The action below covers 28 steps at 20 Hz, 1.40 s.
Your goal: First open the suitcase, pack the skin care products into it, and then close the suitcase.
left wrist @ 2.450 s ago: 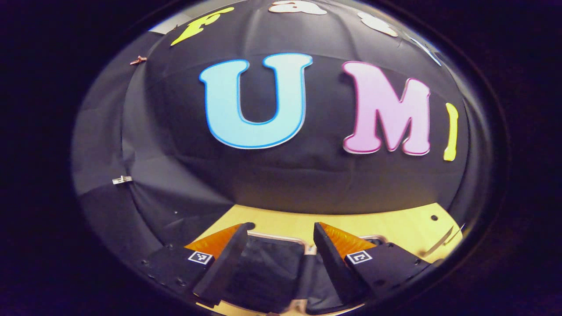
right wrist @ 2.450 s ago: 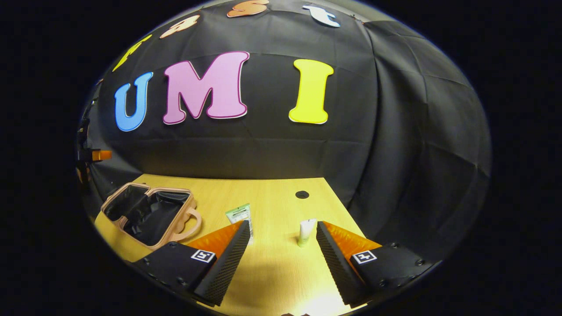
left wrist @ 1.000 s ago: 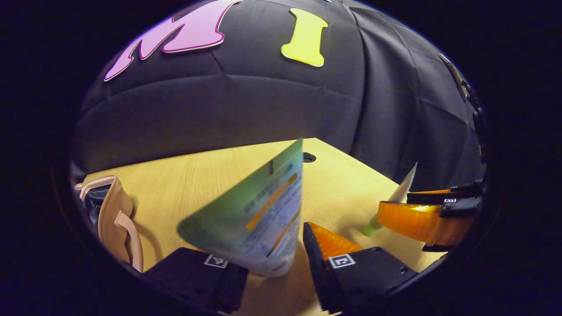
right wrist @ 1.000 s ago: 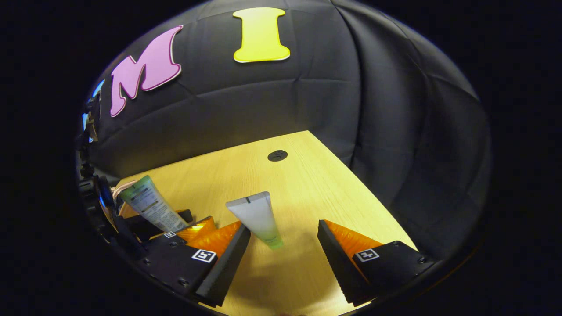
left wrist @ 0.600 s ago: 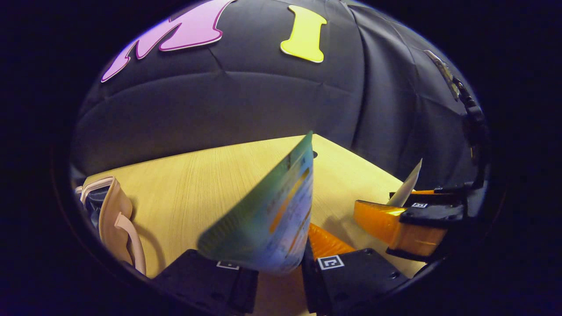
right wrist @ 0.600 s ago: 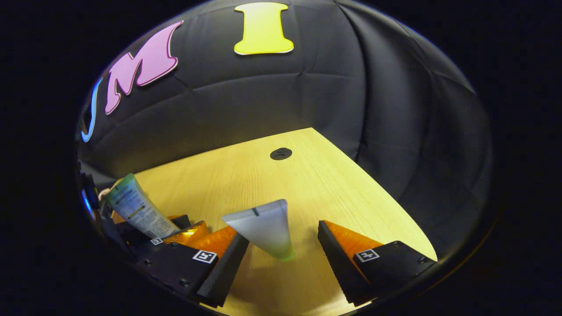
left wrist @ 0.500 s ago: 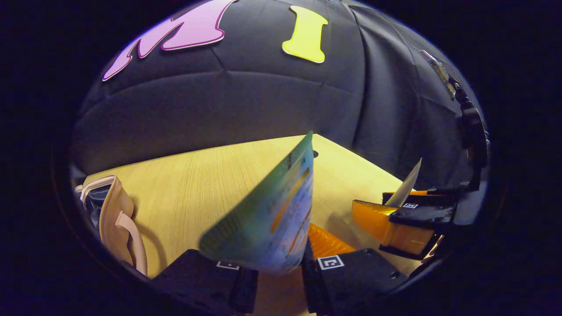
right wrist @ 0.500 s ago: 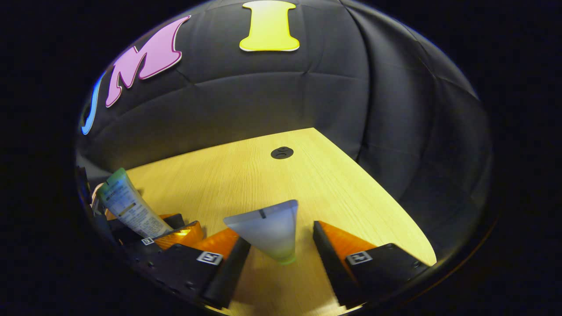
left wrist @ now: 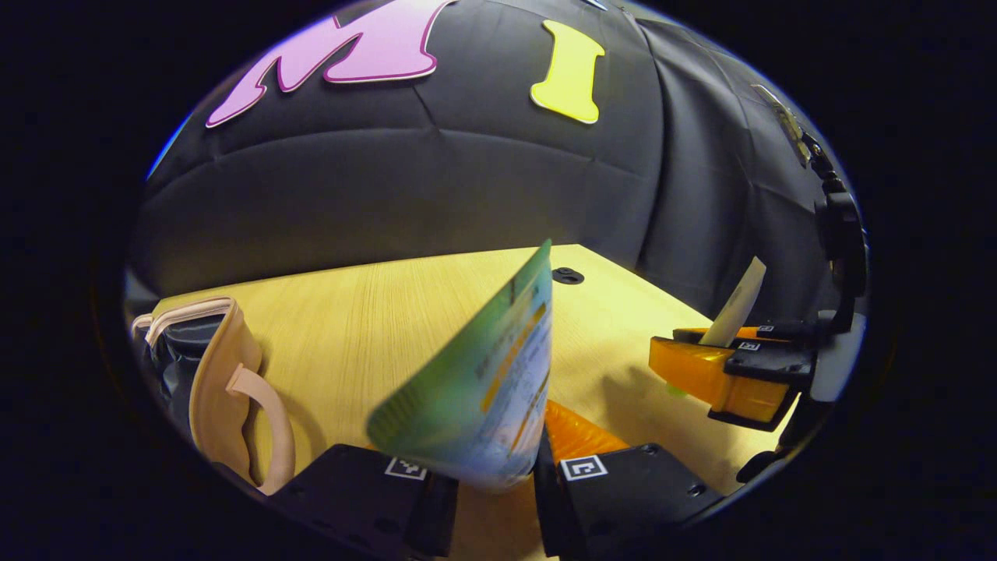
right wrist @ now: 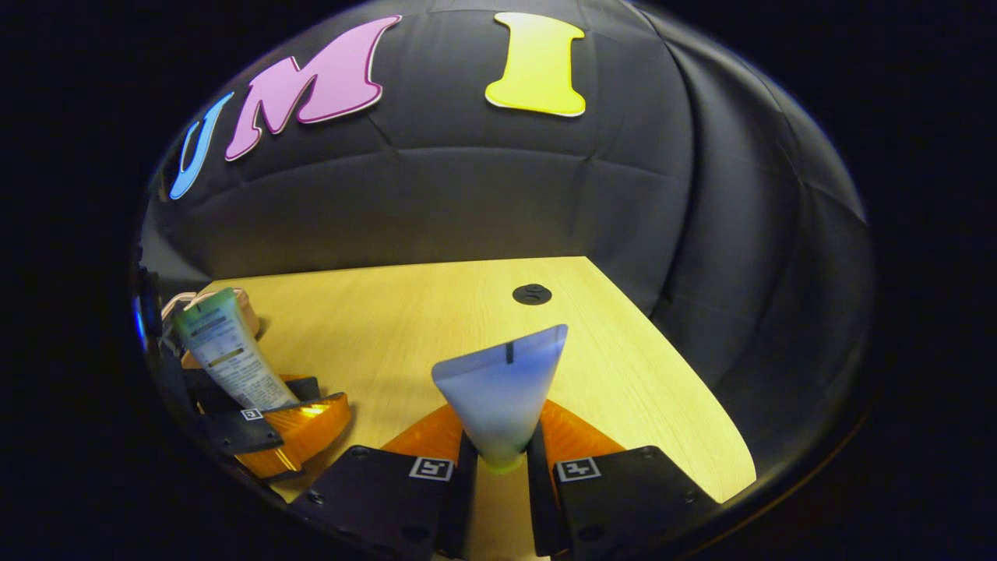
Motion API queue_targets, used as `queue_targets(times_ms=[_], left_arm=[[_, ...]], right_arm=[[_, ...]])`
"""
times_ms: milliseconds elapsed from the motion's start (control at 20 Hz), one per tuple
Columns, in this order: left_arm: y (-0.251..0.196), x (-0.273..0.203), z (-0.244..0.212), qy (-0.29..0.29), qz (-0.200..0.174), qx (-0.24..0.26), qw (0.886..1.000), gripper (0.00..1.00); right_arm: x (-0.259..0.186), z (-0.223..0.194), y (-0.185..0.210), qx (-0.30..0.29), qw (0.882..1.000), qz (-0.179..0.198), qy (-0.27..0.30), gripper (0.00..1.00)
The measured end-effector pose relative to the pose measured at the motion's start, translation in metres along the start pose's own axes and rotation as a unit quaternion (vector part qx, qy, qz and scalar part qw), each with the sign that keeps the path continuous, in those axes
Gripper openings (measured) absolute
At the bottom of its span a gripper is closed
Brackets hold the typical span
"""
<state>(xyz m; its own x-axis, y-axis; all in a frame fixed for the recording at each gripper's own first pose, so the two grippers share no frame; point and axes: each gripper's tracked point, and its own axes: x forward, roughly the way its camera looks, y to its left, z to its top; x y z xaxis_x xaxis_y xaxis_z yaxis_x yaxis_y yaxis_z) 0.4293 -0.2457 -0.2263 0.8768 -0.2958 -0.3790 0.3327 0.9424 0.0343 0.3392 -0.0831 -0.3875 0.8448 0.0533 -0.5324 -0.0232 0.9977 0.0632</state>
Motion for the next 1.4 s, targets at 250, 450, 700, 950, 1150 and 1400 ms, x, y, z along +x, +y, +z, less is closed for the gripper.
queue_targets(times_ms=[250, 450, 700, 950, 1150, 1400], left_arm=[[0.03, -0.05, 0.039, -0.046, 0.016, -0.032, 0.998, 0.45], [0.086, -0.123, 0.083, -0.065, 0.051, -0.031, 0.996, 0.45], [0.203, -0.176, 0.045, 0.038, 0.114, -0.07, 0.99, 0.45], [0.273, -0.171, -0.032, 0.206, 0.124, -0.061, 0.969, 0.48], [0.278, -0.162, -0.072, 0.31, 0.115, -0.085, 0.94, 0.45], [0.283, -0.163, -0.045, 0.278, 0.141, -0.091, 0.946, 0.5]], right_arm=[[-0.039, 0.03, 0.028, -0.023, 0.999, 0.023, -0.029, 0.33], [-0.076, 0.058, 0.072, -0.042, 0.996, 0.071, -0.04, 0.33], [-0.119, 0.083, 0.144, -0.05, 0.988, 0.139, -0.048, 0.33], [-0.159, 0.107, 0.209, -0.041, 0.977, 0.2, -0.056, 0.33], [-0.174, 0.11, 0.256, -0.019, 0.972, 0.234, -0.035, 0.33], [-0.179, 0.111, 0.269, -0.026, 0.97, 0.241, -0.025, 0.26]])
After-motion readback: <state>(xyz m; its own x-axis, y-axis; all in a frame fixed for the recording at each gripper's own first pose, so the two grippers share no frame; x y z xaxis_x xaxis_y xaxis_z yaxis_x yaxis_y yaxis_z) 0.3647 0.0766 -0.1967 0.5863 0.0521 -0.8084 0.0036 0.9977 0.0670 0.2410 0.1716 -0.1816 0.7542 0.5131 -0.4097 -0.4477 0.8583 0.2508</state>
